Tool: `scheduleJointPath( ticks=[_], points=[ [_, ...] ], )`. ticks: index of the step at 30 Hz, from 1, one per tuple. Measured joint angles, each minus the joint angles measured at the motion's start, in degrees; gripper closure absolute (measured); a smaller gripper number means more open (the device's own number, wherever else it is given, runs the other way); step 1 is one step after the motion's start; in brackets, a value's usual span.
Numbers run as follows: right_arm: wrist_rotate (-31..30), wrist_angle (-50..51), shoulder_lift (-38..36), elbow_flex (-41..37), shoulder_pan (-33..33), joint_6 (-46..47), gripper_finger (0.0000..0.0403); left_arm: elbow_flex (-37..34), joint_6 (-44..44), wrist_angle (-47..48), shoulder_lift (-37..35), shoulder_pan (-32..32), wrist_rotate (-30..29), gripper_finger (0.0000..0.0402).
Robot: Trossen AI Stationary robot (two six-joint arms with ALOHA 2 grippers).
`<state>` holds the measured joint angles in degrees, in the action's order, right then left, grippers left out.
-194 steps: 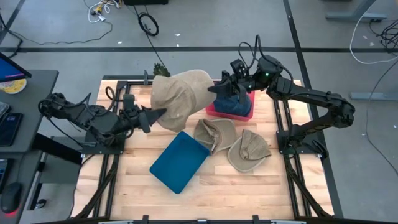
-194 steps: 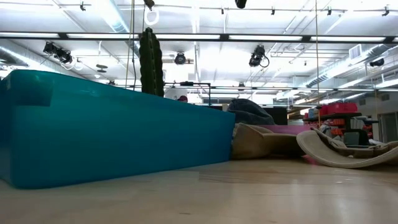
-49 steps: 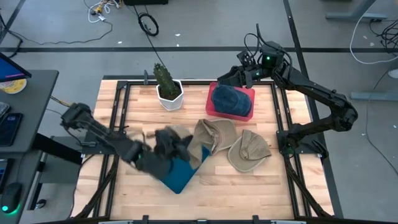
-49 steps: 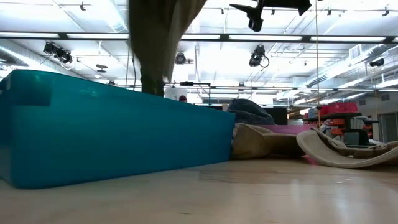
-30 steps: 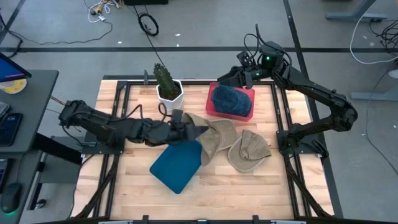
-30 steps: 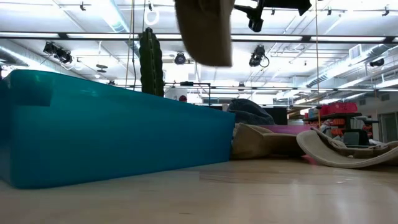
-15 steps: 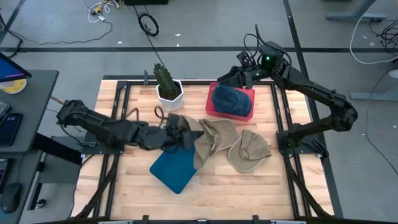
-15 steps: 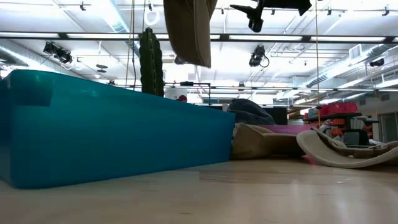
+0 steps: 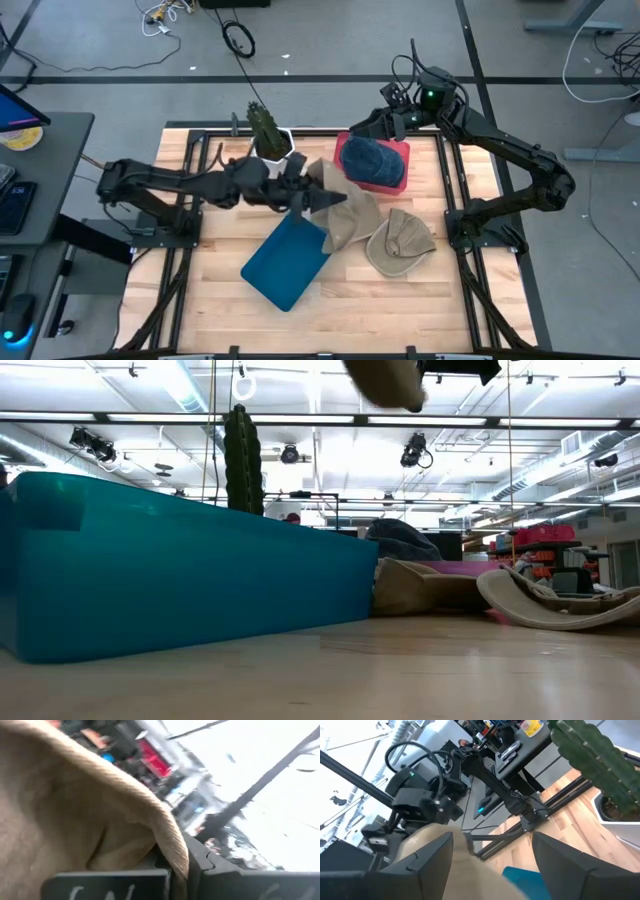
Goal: Pick & Place hat
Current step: Put the left brown cap into the blue bin
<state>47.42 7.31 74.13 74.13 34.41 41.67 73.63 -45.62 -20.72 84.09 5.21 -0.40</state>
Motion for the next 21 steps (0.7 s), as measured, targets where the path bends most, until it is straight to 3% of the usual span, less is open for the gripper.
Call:
scheduleJointPath(
  ticks=[5, 9, 13, 21],
  points=[
    [0.0, 0.0, 0.0, 0.0, 0.0, 1.3, 0.0128, -3.8, -0.5, -13.4, 2.5, -1.3, 6.7, 0.0385],
    [-0.1, 0.0, 0.0, 0.0, 0.0, 2.0, 0.0128, -12.6, -6.3, -30.4, 2.3, -2.1, 6.8, 0.0385],
    [-1.9, 0.0, 0.0, 0.0, 0.0, 2.9, 0.0128, -20.2, -12.4, -38.9, 1.0, -2.3, 1.6, 0.0385],
    [-4.7, 0.0, 0.0, 0.0, 0.0, 2.9, 0.0128, -31.7, -16.7, -39.0, -5.9, 2.0, -10.2, 0.0385]
  ],
)
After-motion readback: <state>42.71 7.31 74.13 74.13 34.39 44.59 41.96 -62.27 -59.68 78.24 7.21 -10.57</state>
